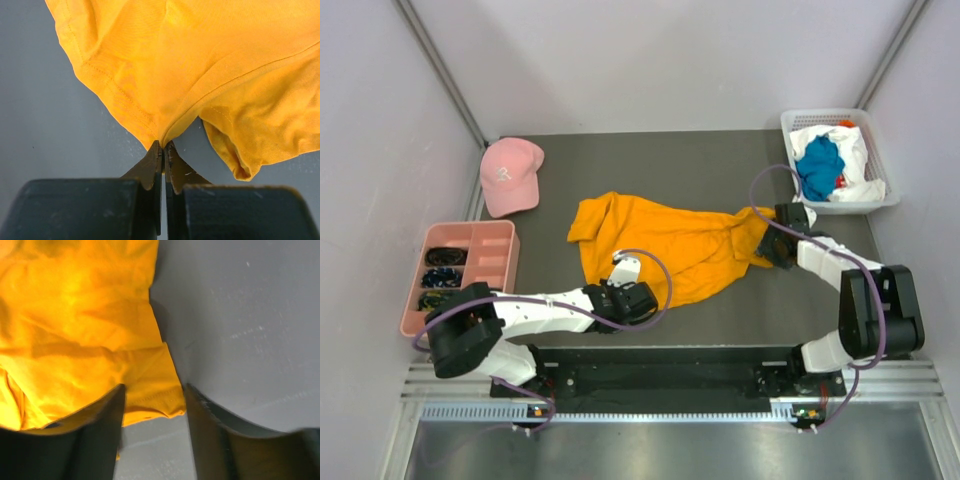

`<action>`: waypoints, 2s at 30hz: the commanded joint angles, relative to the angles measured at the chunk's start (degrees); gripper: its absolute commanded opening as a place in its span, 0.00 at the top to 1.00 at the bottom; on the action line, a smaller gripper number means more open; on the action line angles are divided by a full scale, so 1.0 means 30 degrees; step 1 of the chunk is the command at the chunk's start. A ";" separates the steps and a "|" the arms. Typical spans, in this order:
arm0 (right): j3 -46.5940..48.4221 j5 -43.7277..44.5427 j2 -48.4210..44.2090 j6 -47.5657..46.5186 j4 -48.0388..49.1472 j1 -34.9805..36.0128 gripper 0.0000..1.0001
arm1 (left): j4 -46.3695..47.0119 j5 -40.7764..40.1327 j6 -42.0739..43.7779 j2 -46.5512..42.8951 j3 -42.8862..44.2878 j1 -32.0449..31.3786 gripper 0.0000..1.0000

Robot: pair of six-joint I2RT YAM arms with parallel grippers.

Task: Fold and stack the t-shirts
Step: Flatten out the tshirt

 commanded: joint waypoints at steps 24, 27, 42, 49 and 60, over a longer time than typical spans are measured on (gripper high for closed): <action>-0.0033 -0.1563 0.0885 -0.0340 -0.0155 -0.0162 1.00 | 0.0721 -0.0088 0.0030 -0.0543 -0.0279 0.0088 1.00; -0.0033 -0.1330 0.0127 -0.0486 -0.0272 -0.0133 1.00 | 0.0575 -0.0146 0.0059 -0.0630 -0.0076 0.0088 1.00; 0.8220 0.1483 -0.4301 -0.2302 -0.5662 -0.0133 1.00 | 0.0482 -0.3776 0.5263 -0.1158 0.6136 0.0702 1.00; 1.1945 0.2654 -0.4682 -0.3005 -0.7390 -0.0162 1.00 | 0.0718 -0.6152 0.7849 -0.1856 0.8275 0.2225 1.00; 1.4673 0.4296 -0.5678 -0.3943 -0.8914 -0.0191 1.00 | 0.0311 -0.8083 1.0867 -0.5637 0.9827 0.4365 1.00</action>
